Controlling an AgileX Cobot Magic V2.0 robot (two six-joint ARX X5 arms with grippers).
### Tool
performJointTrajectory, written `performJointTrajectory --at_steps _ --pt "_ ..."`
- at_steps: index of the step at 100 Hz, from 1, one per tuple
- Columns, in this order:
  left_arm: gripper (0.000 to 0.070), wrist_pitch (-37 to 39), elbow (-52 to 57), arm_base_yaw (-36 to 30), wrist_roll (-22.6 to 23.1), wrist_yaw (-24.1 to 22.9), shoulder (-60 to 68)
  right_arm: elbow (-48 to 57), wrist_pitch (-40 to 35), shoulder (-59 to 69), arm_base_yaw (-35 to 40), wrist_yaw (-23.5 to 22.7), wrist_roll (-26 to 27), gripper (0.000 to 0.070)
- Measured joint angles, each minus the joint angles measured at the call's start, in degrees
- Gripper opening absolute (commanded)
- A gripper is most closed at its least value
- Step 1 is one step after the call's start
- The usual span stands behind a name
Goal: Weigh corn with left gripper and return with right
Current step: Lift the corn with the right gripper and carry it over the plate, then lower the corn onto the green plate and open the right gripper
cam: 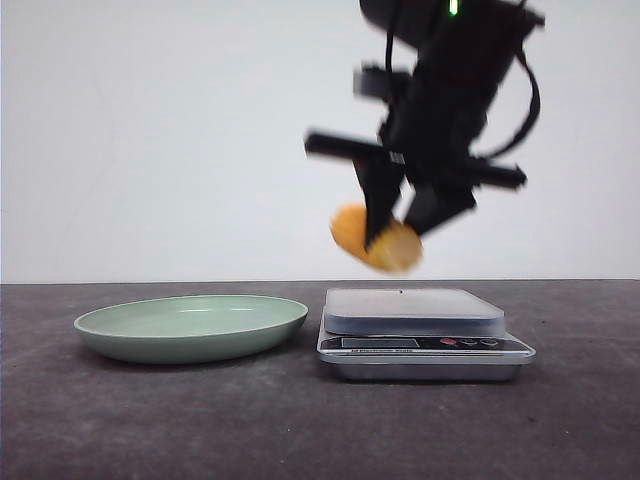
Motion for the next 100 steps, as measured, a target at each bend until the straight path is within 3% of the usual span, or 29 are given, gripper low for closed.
performJointTrajectory --at_steps 33,61,91,96,100 --pt "0.0382 1.6 0.0 0.0 0.0 0.0 0.0 8.9 9.6 0.9 8.0 0.1 -1.0 0.0" --pt "0.0382 1.6 0.0 0.0 0.0 0.0 0.0 16.0 9.5 13.4 9.5 0.3 -0.9 0.0" --pt "0.0382 1.7 0.0 0.0 0.0 0.0 0.0 16.2 8.9 23.5 9.4 1.6 3.4 0.0" --pt "0.0383 1.7 0.0 0.0 0.0 0.0 0.0 16.2 8.8 24.5 9.5 1.5 3.9 0.0036" --pt "0.0382 1.7 0.0 0.0 0.0 0.0 0.0 16.2 8.8 25.1 9.6 1.2 4.3 0.0156"
